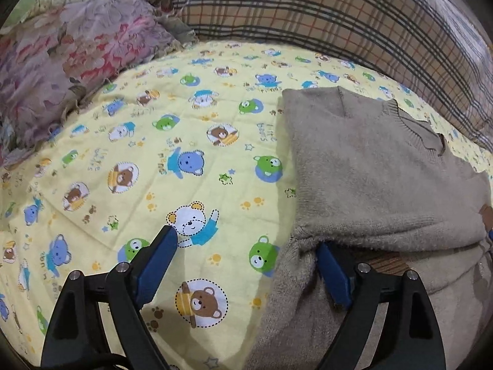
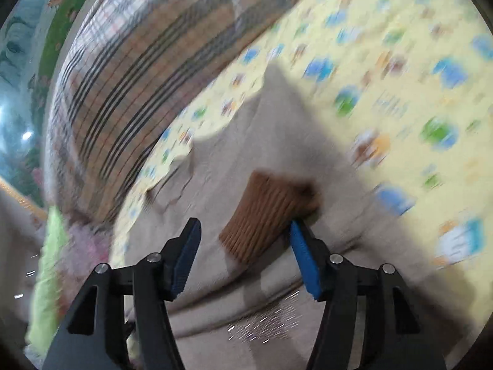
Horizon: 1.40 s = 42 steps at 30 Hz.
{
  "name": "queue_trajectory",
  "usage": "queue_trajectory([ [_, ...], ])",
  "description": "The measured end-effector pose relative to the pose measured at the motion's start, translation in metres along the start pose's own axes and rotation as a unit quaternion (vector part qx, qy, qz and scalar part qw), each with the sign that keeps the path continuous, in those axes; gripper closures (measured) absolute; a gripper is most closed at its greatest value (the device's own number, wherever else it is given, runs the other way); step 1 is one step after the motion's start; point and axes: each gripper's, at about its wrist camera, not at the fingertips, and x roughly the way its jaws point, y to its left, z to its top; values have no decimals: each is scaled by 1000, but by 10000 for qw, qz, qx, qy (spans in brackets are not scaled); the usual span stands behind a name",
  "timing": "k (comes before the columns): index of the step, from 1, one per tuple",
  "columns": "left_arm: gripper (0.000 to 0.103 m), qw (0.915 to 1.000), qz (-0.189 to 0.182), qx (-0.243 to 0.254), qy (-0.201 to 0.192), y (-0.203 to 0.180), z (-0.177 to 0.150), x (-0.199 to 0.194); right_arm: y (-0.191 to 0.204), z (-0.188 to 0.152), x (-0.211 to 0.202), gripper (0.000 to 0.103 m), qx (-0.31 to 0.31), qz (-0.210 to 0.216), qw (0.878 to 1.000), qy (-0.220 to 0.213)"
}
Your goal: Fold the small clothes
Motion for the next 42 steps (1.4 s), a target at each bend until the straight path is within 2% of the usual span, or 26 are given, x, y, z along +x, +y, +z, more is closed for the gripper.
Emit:
queue_trajectory([
  [2,13,9999,-94,-71,67,4,2,4,5,6,-11,42,-201,-94,9994,-275],
  [3,13,9999,-119,-88,65,5,2,5,8,10,-14,42,-354,-89,9989,-281],
  [7,12,9999,-127,-89,68,5,2,5,18,38,-10,42,-950,-123,9954,-31],
  [9,12,9998,-137,-102,69,5,2,5,30,48,3,42,-1625,-259,9857,350],
  [11,12,9998,-142,-109,75,5,2,6,40,53,17,42,-2136,-131,9742,718],
  [12,12,9998,-142,-113,81,5,3,6,41,56,27,42,-2305,1,9684,954],
  [14,11,9998,-140,-115,88,4,3,6,42,57,45,42,-2569,-57,9569,1353],
  [15,11,9998,-138,-115,88,4,3,6,43,53,54,46,-2755,-113,9480,1590],
  [16,11,9998,-136,-113,92,4,3,6,44,50,59,57,-2929,-106,9400,1748],
  [17,11,9998,-133,-111,94,4,3,6,45,46,60,85,-3083,-113,9337,1816],
  [18,11,9998,-127,-102,97,3,2,7,44,41,55,94,-3282,-150,9277,1773],
  [19,11,9998,-122,-96,99,3,2,7,44,38,46,94,-3392,-89,9263,1636],
  [21,10,9999,-113,-77,104,2,2,8,41,32,21,95,-3532,321,9253,1339],
  [23,10,9999,-113,-60,109,2,2,8,37,25,-1,95,-3731,565,9190,1140],
  [25,10,9999,-116,-56,111,2,3,9,30,13,-15,95,-3918,620,9092,1262],
  [28,10,9999,-108,-55,110,2,3,9,13,-5,-13,95,-4066,289,8936,1882],
  [30,10,9999,-104,-48,111,2,3,9,0,-11,-14,95,-3955,0,8957,2030],
  [32,9,9999,-106,-45,113,2,3,9,-5,-8,-22,94,-3760,-22,9075,1873],
  [34,9,9999,-98,-34,119,2,3,10,-6,1,-33,89,-3443,166,9258,1551],
  [35,9,9999,-94,-27,124,2,3,10,-3,6,-35,71,-3297,253,9335,1389],
  [36,9,9999,-95,-19,128,2,3,11,1,8,-34,42,-3230,239,9373,1286],
  [37,9,9999,-99,-19,129,3,3,11,6,10,-30,31,-3219,182,9390,1196],
  [38,9,9999,-103,-22,128,3,3,11,12,12,-22,28,-3267,119,9386,1105],
  [42,8,9998,-126,-25,127,3,3,11,21,14,11,30,-3249,-163,9380,1201],
])
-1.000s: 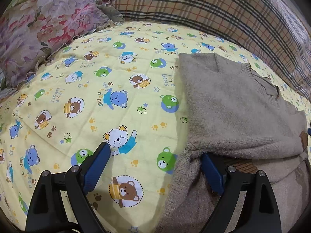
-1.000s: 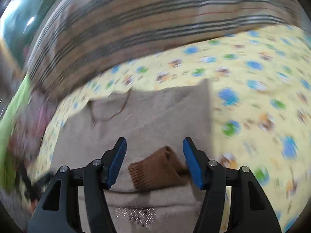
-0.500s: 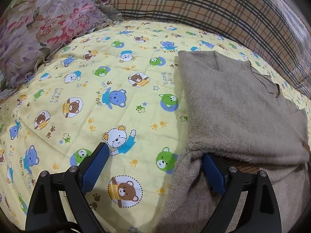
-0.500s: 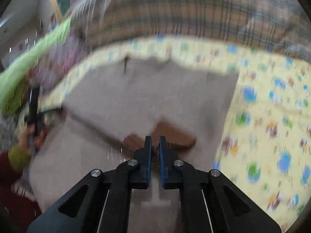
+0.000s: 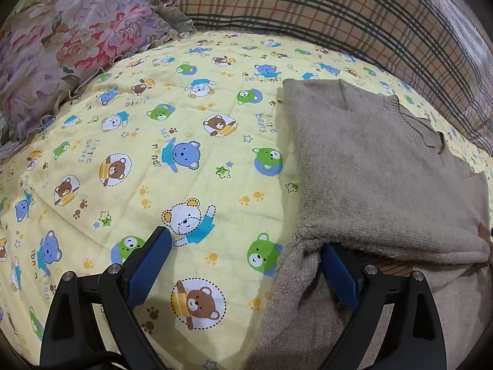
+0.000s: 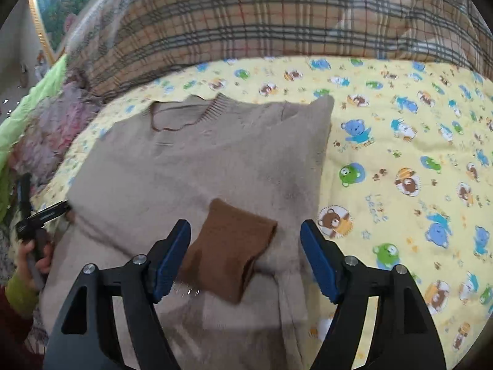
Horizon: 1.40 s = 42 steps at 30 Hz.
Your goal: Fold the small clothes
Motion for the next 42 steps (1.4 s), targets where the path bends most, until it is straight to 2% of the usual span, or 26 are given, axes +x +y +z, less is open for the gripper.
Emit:
queue_trajectory([
  [1,8,10000,0,-1,-1,0,0,0,1,-1,5,32,-23,-22,10000,82],
  [4,8,10000,8,2,0,0,0,0,7,-6,23,48,-110,-315,9987,381],
  [5,8,10000,10,4,-2,0,0,0,9,-6,24,63,-125,-382,9985,370],
  [6,8,10000,18,5,-6,-1,0,0,9,-5,23,87,-70,-376,9986,355],
  [7,8,10000,30,7,-14,-1,-1,0,7,-3,19,97,51,-248,9992,320],
  [8,8,10000,32,5,-19,0,0,0,7,1,12,96,188,-108,9996,164],
  [12,8,10000,30,-24,-44,1,0,-1,13,26,-40,96,395,165,9932,-1082],
  [13,8,10000,39,-21,-49,1,0,-2,13,29,-43,96,368,100,9917,-1227],
  [14,8,10000,58,-20,-50,1,0,-2,14,30,-40,96,297,-24,9919,-1237],
  [19,8,9999,-20,-155,-49,6,0,-2,11,16,8,96,170,-276,9981,-529],
  [22,8,9997,-54,-232,-57,8,0,-2,6,4,20,95,352,-418,9980,-330],
  [23,8,9996,-74,-262,-55,8,1,-1,4,-1,21,89,384,-592,9972,-267],
  [24,8,9995,-98,-292,-54,9,1,-2,4,-2,23,80,383,-751,9963,-186],
  [25,8,9994,-139,-320,-58,11,1,-2,2,-4,24,77,393,-892,9952,-106],
  [29,7,9992,-221,-340,2,12,2,-3,2,-10,-3,76,525,-903,9940,-320],
  [32,8,9997,-101,-182,153,7,2,-8,9,-15,-25,68,609,-753,9939,-521],
  [35,8,9999,-40,-48,141,6,-9,-25,20,-26,-45,61,621,-626,9941,-637],
  [42,8,9988,-405,153,220,10,-49,-75,43,-60,-72,58,758,-222,9948,-646],
])
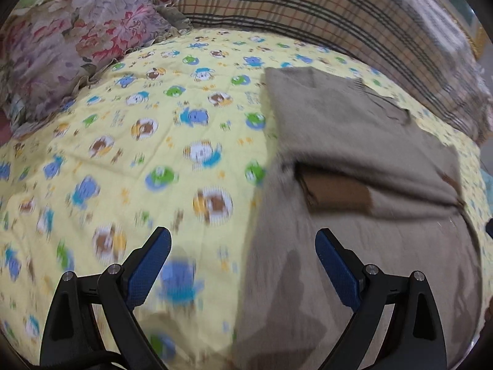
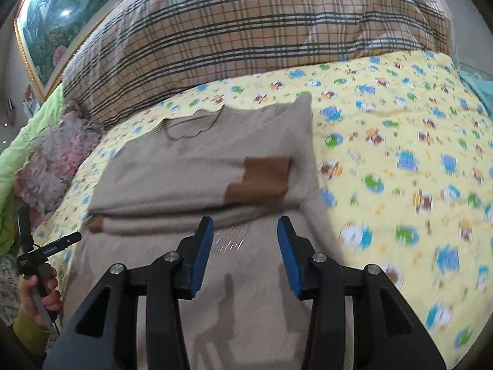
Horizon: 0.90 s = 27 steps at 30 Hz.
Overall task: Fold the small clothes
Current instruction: 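Move both grippers to the brown ribbed hem of the sweater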
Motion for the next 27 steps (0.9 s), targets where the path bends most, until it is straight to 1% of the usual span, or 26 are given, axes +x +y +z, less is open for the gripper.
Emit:
queue_trajectory([
  [4,8,9994,-299,107,100,0,-27,-26,7,-22,-15,57,61,139,9999,21],
  [11,8,9983,-342,409,255,0,-73,-57,10,-61,-46,56,135,211,9997,36],
  [13,8,9981,-330,428,309,3,-84,-63,9,-69,-55,54,129,227,9997,18],
  [15,8,9979,-342,415,361,6,-93,-66,8,-78,-65,49,126,204,9997,-4],
  [16,8,9978,-358,380,397,8,-98,-68,7,-82,-68,48,119,186,9998,-9],
  [20,8,9974,-435,357,449,11,-112,-76,-2,-96,-83,48,176,98,9998,-15],
  [24,8,9961,-538,468,518,9,-125,-83,-11,-109,-100,48,238,26,9997,-55],
  [27,8,9940,-703,549,634,7,-138,-87,-18,-118,-113,47,279,92,9995,-119],
])
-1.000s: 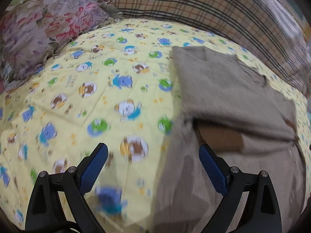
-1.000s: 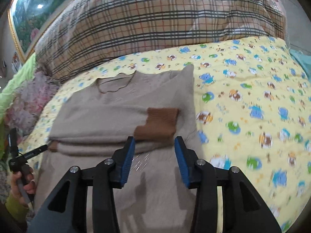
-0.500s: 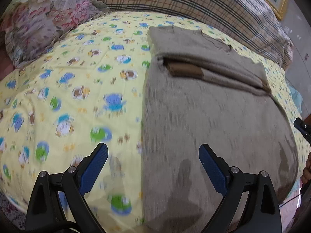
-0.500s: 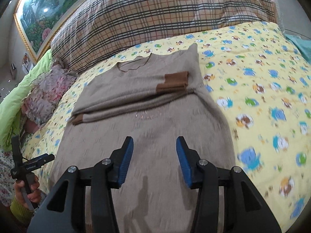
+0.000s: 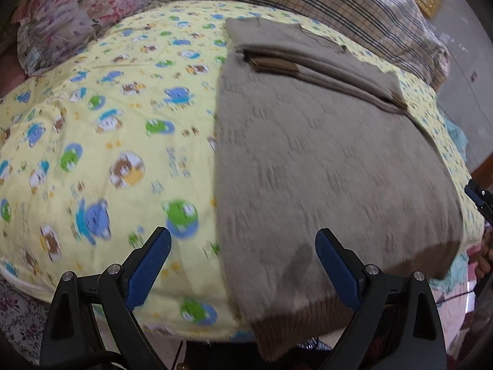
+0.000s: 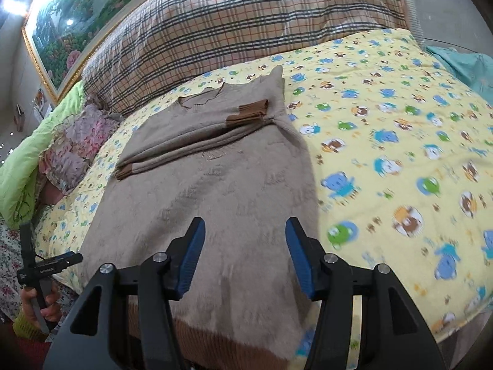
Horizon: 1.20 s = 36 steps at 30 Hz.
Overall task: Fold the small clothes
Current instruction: 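Move both grippers to the brown ribbed hem of the sweater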
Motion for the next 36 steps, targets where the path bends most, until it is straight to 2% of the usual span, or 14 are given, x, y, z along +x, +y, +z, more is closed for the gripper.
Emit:
queue_trajectory([
  [6,8,9988,-434,38,236,-1,-26,-2,-6,-21,-16,44,-221,98,9997,84],
  [12,8,9946,-976,-138,340,5,-50,0,-8,-49,-25,43,-502,478,9968,393],
  [21,11,9896,-1388,-56,380,-7,-56,5,-38,-74,-31,43,-197,611,9953,721],
  [23,27,9892,-1404,94,413,-14,-57,6,-42,-79,-26,43,-69,755,9940,788],
  [27,90,9873,-1493,179,520,-18,-59,9,-44,-87,-21,42,-6,898,9928,787],
  [31,89,9855,-1593,123,571,-13,-60,10,-42,-88,-21,40,27,1140,9904,785],
  [32,88,9854,-1600,94,582,-12,-61,11,-39,-89,-20,40,-41,1229,9890,828],
  [33,81,9854,-1591,42,607,-10,-60,13,-34,-91,-17,40,-138,1326,9871,887],
  [36,77,9819,-1746,-143,723,-4,-60,17,-22,-92,-6,41,-204,1520,9844,868],
])
